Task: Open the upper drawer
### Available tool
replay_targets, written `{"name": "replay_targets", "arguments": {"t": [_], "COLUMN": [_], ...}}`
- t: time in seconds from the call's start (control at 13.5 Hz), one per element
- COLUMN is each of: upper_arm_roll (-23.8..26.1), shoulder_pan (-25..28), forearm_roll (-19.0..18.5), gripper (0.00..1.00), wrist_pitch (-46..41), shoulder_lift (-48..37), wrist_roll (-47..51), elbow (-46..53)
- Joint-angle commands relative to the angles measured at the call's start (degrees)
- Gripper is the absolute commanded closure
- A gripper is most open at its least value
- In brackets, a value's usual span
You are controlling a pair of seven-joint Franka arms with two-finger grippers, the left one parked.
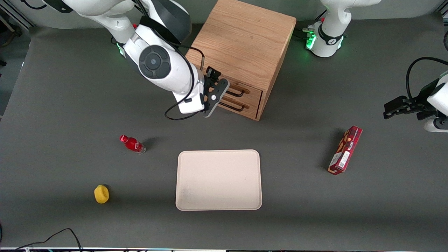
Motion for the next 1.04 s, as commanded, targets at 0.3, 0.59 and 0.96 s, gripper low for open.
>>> {"name": "replay_targets", "arguments": {"t": [0.3, 0.59, 0.96], "upper_arm_roll": [1.48, 1.75, 1.66], "shoulder_pan": [1.32, 1.59, 1.5], "forearm_roll": [-2.73, -5.8, -8.18], "gripper": [0.0, 0.0, 0.0], "wrist_pitch": [4.12, 7.02, 11.77], "shoulder_lift": [1.2, 1.55, 2.78], "wrist_roll": [-1.22, -1.22, -1.49], "elbow": [-4.81, -6.75, -8.25]}}
